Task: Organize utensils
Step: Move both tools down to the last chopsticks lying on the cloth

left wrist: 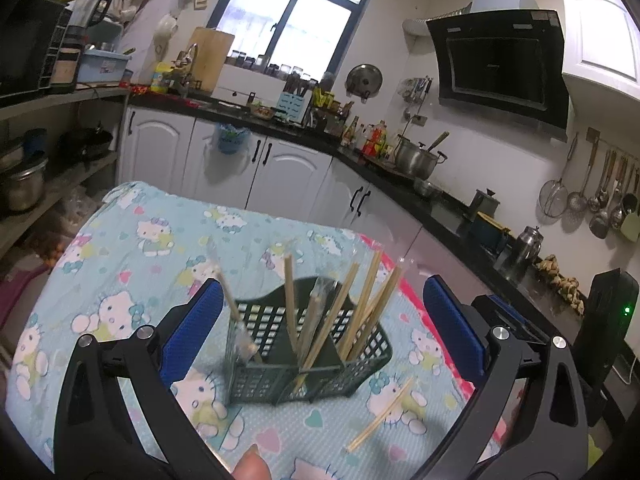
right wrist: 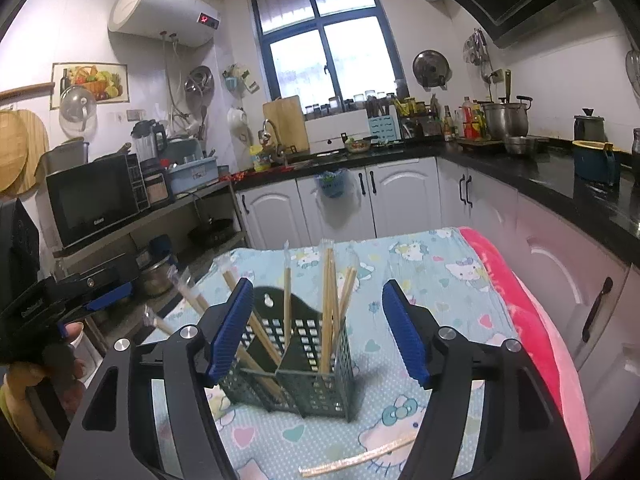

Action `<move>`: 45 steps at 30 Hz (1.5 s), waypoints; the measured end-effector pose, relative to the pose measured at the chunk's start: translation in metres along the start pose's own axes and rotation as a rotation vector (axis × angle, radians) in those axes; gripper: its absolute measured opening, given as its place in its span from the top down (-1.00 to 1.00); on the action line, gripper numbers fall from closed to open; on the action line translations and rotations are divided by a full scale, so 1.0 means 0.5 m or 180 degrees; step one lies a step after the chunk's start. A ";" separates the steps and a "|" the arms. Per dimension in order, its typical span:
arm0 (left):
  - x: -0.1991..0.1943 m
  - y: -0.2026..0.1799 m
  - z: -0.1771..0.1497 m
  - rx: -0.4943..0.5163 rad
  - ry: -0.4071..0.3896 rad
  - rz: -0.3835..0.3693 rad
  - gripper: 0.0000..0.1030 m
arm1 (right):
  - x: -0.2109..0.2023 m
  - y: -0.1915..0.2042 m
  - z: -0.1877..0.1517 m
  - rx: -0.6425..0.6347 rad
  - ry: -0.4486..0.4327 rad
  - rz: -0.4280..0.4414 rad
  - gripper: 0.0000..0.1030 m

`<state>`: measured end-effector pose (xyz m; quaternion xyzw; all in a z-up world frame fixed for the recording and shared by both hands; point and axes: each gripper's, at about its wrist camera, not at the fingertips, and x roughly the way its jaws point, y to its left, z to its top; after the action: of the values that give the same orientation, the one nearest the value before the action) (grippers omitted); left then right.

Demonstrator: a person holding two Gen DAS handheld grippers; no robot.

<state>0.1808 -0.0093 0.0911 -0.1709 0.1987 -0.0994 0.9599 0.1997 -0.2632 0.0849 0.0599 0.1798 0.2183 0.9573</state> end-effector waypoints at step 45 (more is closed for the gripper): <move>0.029 0.160 -0.250 -0.0471 0.1261 0.0423 -0.79 | 0.030 -0.034 -0.168 -0.0052 0.0967 -0.0253 -0.32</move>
<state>0.1516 0.0249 -0.0511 -0.2045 0.4009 -0.0528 0.8914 0.1878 -0.2691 -0.0013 0.0113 0.3230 0.1882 0.9274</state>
